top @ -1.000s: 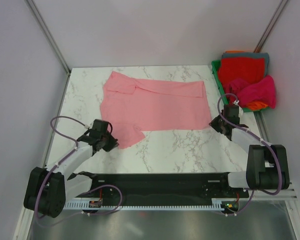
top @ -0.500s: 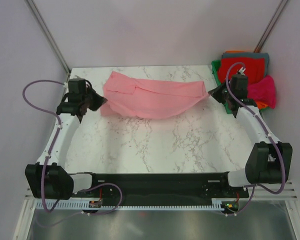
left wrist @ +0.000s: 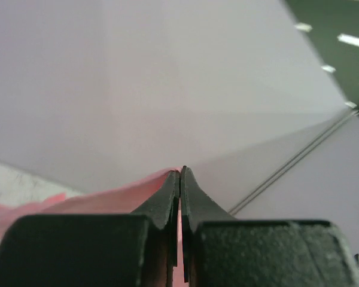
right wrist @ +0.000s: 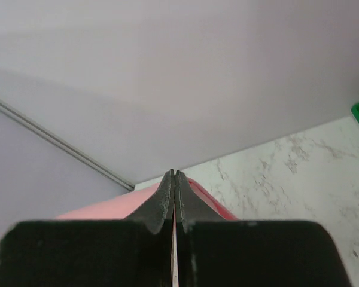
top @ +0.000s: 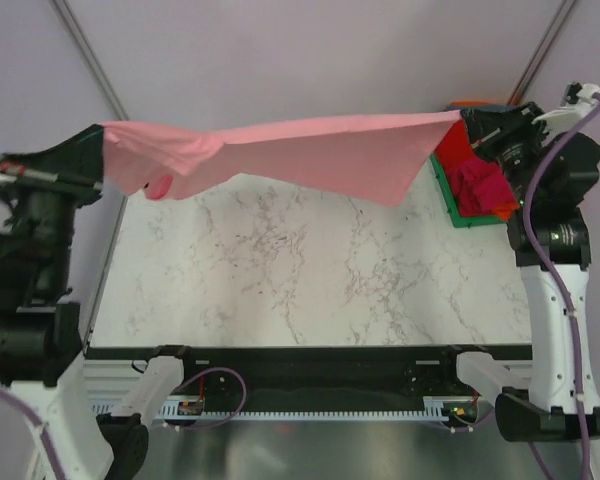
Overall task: Fold and stack the t-shirts
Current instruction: Flatten the tshirt out
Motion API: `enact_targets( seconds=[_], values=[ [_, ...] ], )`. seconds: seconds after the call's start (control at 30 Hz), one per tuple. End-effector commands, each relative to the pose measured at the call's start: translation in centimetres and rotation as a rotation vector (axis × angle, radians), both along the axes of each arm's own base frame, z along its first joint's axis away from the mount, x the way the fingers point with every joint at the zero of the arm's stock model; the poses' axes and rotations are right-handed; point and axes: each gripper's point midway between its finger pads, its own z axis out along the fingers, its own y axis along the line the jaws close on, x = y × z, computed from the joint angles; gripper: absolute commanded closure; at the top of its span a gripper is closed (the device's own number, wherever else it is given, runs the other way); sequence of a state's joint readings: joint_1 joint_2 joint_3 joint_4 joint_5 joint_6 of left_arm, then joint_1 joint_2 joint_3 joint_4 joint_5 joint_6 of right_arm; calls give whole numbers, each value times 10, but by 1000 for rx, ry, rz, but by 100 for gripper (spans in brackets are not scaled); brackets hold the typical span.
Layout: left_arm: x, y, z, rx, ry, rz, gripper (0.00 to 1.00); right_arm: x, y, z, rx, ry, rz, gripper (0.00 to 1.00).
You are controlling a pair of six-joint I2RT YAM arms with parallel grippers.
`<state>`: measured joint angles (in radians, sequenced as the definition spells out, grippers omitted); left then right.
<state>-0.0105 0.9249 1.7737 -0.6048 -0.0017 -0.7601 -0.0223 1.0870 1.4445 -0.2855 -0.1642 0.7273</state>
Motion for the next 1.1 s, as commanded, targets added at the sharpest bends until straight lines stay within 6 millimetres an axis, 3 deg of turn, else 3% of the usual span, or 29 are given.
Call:
enact_targets(
  seconds=[0.0, 0.13, 0.17, 0.27, 0.3, 0.37, 0.4, 0.5, 0.53, 0.6, 0.63, 0.7, 0.73, 0.77, 0.8, 0.83, 0.87, 0.9, 0.97, 1.0, 1.07],
  values=[
    [-60, 23, 62, 9, -225, 131, 98, -35, -4, 54, -29, -151, -28, 100],
    [-59, 23, 83, 32, -264, 133, 98, -58, -9, 82, -15, -222, -57, 100],
    [-41, 22, 80, 35, -234, 130, 98, -59, -9, 84, -10, -224, -56, 100],
    [-16, 19, 77, 37, -190, 111, 98, -50, -8, 79, 17, -200, -53, 100],
    [4, 19, 69, 28, -150, 108, 98, -46, -8, 75, 23, -186, -52, 100],
    [30, 19, 55, 20, -86, 106, 98, -26, -7, 56, 40, -124, -45, 100],
    [57, 18, 42, 7, -33, 105, 98, -18, -7, 47, 43, -97, -43, 100],
    [97, 15, 20, 0, 47, 86, 98, 13, -7, 18, 55, -8, -46, 100],
    [123, 14, 3, -1, 100, 82, 98, 31, -8, 2, 54, 37, -47, 100],
    [152, 12, -18, -11, 161, 69, 98, 49, -10, -18, 54, 91, -56, 100],
    [180, 11, -40, -18, 220, 64, 98, 68, -11, -35, 55, 138, -62, 100],
    [200, 4, -52, -36, 253, 23, 98, 85, -12, -51, 55, 183, -62, 100],
    [223, 1, -71, -38, 300, 10, 98, 101, -14, -60, 56, 208, -62, 100],
    [233, 17, -75, -51, 309, 42, 98, 108, -15, -64, 60, 220, -61, 100],
    [238, 10, -67, -49, 290, -1, 98, 114, -15, -52, 65, 199, -50, 100],
    [243, 11, -64, -52, 284, -9, 98, 128, -16, -61, 67, 223, -46, 100],
    [252, 12, -58, -55, 267, -27, 98, 132, -19, -59, 69, 223, -49, 100],
    [255, 13, -52, -60, 251, -33, 98, 136, -21, -38, 71, 186, -46, 100],
    [261, 17, -38, -44, 207, -29, 98, 148, -30, -36, 80, 193, -53, 100],
    [254, 18, -12, -35, 138, -23, 98, 151, -33, -29, 85, 180, -54, 100],
    [250, 18, 14, -23, 48, -21, 98, 156, -43, -9, 102, 138, -52, 100]
  ],
)
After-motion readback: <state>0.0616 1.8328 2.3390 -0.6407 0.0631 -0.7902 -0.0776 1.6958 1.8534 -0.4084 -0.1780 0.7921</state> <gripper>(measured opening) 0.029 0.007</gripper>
